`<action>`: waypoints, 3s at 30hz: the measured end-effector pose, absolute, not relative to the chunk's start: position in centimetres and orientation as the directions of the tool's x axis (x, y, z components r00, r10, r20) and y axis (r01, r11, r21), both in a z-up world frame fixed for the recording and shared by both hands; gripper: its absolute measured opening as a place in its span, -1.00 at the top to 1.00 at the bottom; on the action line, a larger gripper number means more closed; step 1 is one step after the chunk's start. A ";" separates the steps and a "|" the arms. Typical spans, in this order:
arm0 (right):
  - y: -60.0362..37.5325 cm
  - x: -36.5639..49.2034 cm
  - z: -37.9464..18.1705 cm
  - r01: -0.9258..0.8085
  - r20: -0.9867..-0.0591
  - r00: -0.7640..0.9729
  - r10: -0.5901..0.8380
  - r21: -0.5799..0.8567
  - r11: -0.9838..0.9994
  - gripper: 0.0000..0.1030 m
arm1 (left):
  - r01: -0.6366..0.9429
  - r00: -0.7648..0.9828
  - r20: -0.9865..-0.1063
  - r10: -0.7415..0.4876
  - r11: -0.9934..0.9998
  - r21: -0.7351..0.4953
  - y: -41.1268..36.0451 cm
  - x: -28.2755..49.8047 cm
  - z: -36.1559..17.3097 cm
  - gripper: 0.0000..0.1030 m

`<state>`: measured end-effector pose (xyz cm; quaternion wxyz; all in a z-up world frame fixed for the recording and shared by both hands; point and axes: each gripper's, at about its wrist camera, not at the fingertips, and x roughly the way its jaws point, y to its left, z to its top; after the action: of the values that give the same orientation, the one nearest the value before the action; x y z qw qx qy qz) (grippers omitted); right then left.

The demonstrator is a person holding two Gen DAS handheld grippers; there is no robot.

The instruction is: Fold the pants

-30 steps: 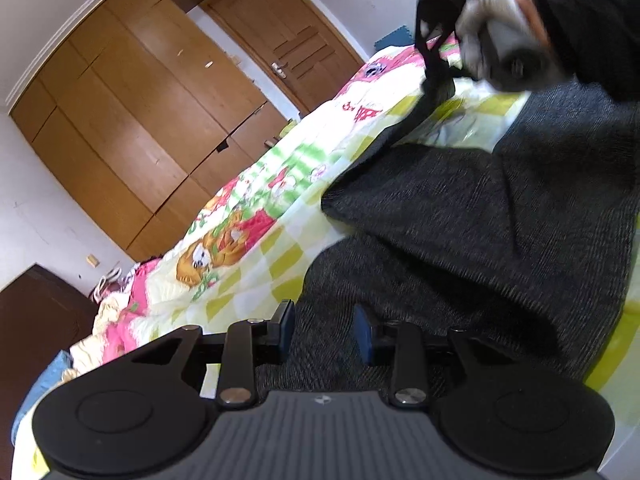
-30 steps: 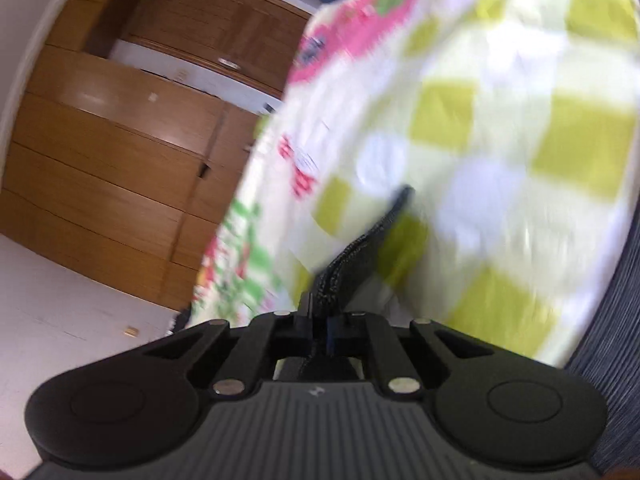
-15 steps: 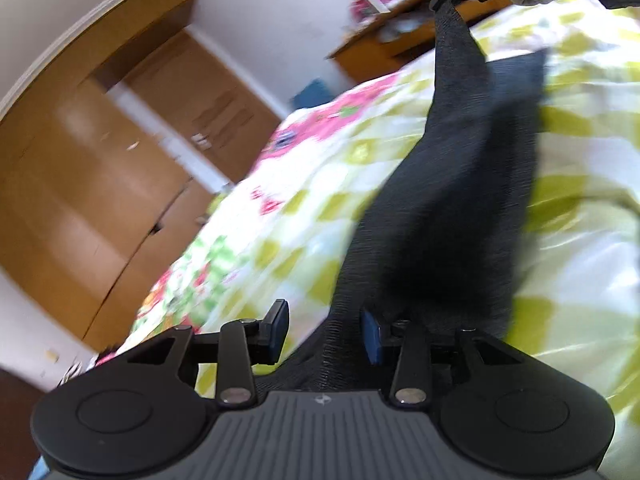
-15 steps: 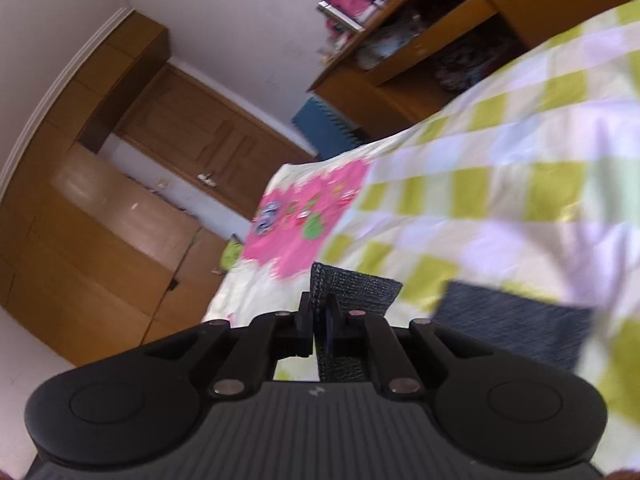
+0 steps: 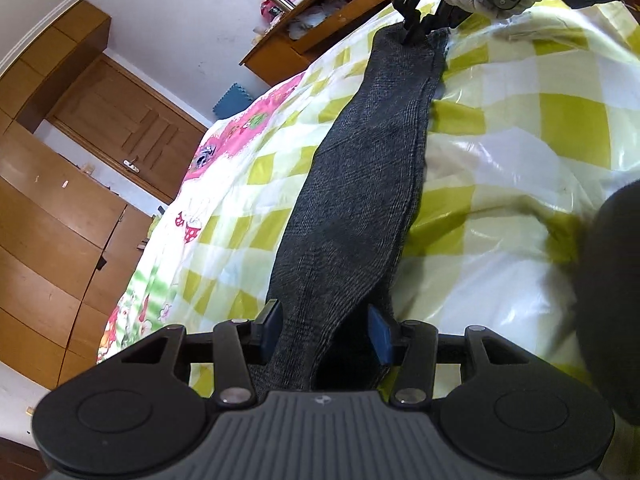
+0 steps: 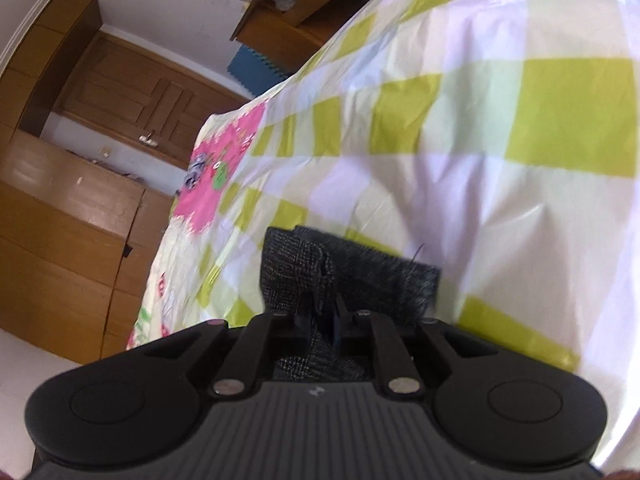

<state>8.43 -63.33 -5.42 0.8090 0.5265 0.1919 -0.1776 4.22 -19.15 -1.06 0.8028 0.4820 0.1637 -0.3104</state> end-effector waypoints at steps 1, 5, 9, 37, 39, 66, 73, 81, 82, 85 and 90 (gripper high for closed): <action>-63.8 7.8 -5.3 0.489 -0.493 0.865 -0.094 0.784 0.383 0.83 | 0.656 0.754 -0.561 -0.342 0.341 0.674 -19.3 4.1 -1.0 -0.18; -64.2 6.4 -4.6 0.457 -0.460 0.884 -0.086 0.806 0.377 0.85 | 0.660 0.750 -0.561 -0.351 0.333 0.673 -19.9 3.6 -0.9 -0.18; -64.3 5.4 -4.6 0.449 -0.458 0.887 -0.067 0.816 0.365 0.86 | 0.664 0.744 -0.566 -0.354 0.308 0.681 -20.0 3.3 -1.2 -0.18; -64.5 3.5 -3.4 0.501 -0.536 0.841 -0.068 0.725 0.473 0.81 | 0.679 0.729 -0.587 -0.350 0.270 0.683 -20.0 3.4 -1.6 -0.18; -64.5 4.6 -2.4 0.465 -0.511 0.858 -0.047 0.737 0.490 0.85 | 0.678 0.731 -0.587 -0.346 0.275 0.682 -20.0 3.6 -1.6 -0.18; -66.2 3.7 -1.6 0.461 -0.485 0.871 -0.073 0.757 0.463 0.86 | 0.680 0.731 -0.594 -0.335 0.286 0.675 -19.7 4.2 -1.8 -0.18; -66.5 3.9 -3.6 0.549 -0.600 0.798 -0.048 0.693 0.468 0.78 | 0.682 0.730 -0.594 -0.339 0.292 0.671 -19.5 4.1 -1.8 -0.19; -66.0 3.2 -2.1 0.505 -0.573 0.819 -0.022 0.704 0.499 0.23 | 0.681 0.731 -0.582 -0.357 0.325 0.656 -19.5 4.0 -1.6 -0.19; -65.9 3.6 -2.3 0.501 -0.575 0.818 -0.002 0.712 0.492 0.23 | 0.684 0.729 -0.582 -0.361 0.329 0.652 -19.7 4.1 -1.6 -0.19; -65.1 4.2 -3.2 0.492 -0.572 0.820 0.028 0.728 0.477 0.30 | 0.684 0.728 -0.569 -0.383 0.343 0.644 -20.7 4.1 -1.6 -0.19; -65.5 3.6 -4.0 0.511 -0.580 0.815 0.009 0.725 0.461 0.93 | 0.691 0.719 -0.561 -0.410 0.339 0.638 -22.1 4.2 -1.8 -0.19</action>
<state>3.62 -65.48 -4.00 0.8134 0.4957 0.2625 -0.1543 4.20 -22.08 -1.78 0.8038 0.4619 0.1523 -0.3426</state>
